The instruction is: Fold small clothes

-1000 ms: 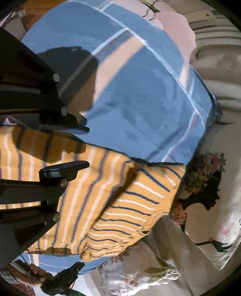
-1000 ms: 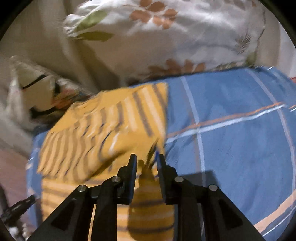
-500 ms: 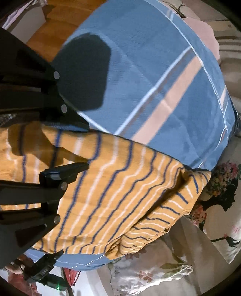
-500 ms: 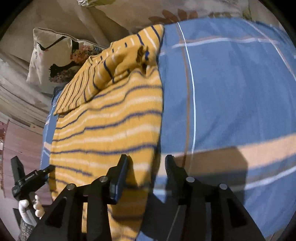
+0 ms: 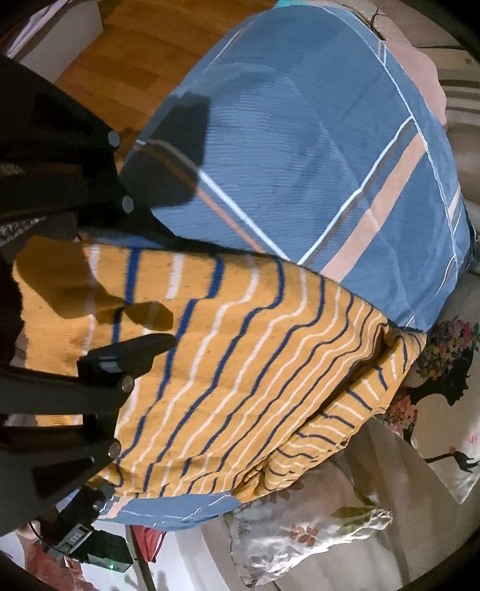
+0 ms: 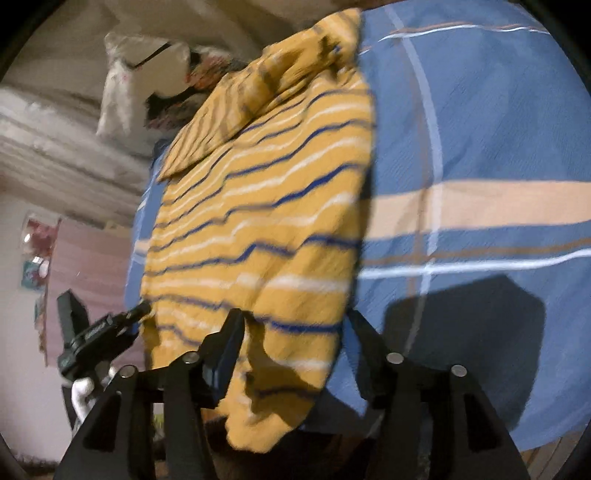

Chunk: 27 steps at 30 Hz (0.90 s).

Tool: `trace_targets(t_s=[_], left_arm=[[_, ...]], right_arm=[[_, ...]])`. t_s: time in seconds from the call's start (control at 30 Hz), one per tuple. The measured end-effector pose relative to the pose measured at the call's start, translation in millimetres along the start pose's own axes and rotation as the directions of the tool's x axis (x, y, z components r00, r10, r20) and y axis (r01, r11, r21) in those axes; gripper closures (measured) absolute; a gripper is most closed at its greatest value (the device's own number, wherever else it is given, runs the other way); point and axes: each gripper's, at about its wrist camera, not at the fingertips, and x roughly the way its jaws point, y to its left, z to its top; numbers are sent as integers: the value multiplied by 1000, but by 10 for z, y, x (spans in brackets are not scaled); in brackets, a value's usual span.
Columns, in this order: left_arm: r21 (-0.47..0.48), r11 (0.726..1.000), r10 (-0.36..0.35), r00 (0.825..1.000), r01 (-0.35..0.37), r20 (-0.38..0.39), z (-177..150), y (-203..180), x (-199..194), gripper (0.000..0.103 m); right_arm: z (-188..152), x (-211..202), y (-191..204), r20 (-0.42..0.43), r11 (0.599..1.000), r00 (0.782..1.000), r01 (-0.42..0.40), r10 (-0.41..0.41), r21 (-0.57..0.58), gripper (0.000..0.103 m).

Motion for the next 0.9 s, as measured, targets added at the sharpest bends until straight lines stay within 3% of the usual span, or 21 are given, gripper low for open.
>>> trace_targets(t_s=[0.23, 0.3, 0.33, 0.37, 0.43, 0.5, 0.73, 0.9], left_arm=[[28, 999, 18, 999, -17, -34, -157, -69, 26, 60], [37, 999, 30, 998, -29, -53, -199, -84, 35, 88], [33, 999, 22, 998, -20, -62, -209, -76, 34, 92], [11, 1000, 4, 998, -3, -65, -216, -49, 16, 93], [-19, 1000, -23, 998, 22, -59, -210, -13, -33, 94], [-47, 998, -50, 998, 47, -47, -191, -3, -109, 95], [-60, 993, -101, 994, 104, 48, -103, -202, -518, 95], [-75, 985, -148, 984, 156, 101, 42, -331, -725, 95]], right_arm=[[-153, 128, 209, -52, 995, 998, -33, 28, -92, 39], [-166, 143, 242, -63, 993, 998, -33, 26, -113, 40], [-181, 152, 263, -73, 991, 997, -34, 24, -130, 41], [-193, 172, 303, -86, 988, 996, -30, 17, -154, 45], [-218, 212, 344, -113, 979, 994, -8, -15, -202, 81], [-225, 218, 341, -119, 974, 992, 7, -34, -226, 89], [-120, -108, 545, -51, 949, 999, -28, 12, -315, 90], [58, -378, 626, -8, 946, 994, -102, 105, -309, 90]])
